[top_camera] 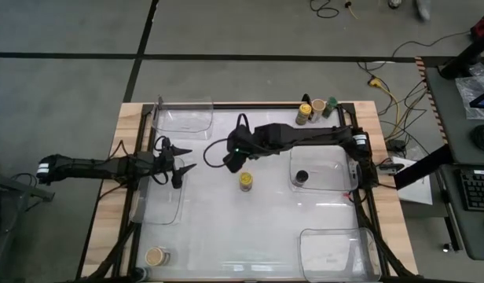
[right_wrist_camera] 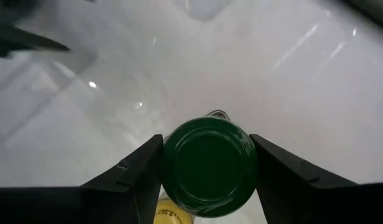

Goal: Sort spices by type
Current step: Put the bottom green seasoning bottle into the bottom transparent bin

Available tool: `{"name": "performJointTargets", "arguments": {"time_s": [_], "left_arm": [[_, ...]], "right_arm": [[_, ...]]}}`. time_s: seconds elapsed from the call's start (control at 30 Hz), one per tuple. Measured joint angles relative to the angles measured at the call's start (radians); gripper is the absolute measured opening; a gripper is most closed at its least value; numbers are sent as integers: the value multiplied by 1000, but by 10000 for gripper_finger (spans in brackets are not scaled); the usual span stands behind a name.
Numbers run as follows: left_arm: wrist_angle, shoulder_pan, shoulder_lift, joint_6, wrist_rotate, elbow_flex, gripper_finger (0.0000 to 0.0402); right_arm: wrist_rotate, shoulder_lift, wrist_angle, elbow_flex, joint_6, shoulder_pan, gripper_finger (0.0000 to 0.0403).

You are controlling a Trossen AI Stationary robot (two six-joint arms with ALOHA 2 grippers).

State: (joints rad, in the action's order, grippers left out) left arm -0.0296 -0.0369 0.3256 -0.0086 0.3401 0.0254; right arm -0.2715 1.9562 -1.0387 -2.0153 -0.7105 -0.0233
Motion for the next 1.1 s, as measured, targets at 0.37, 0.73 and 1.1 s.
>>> {"name": "performJointTargets", "arguments": {"time_s": [0.37,0.73,1.1], "left_arm": [[0,0,0,0,0,0,260],[0,0,0,0,0,0,260],[0,0,0,0,0,0,260]], "right_arm": [[9,-1,-243,-220,67,179,200],[18,-4,-369,-302,-23,468,200],[-47,-29,-535,-300,-301,768,205]]}}
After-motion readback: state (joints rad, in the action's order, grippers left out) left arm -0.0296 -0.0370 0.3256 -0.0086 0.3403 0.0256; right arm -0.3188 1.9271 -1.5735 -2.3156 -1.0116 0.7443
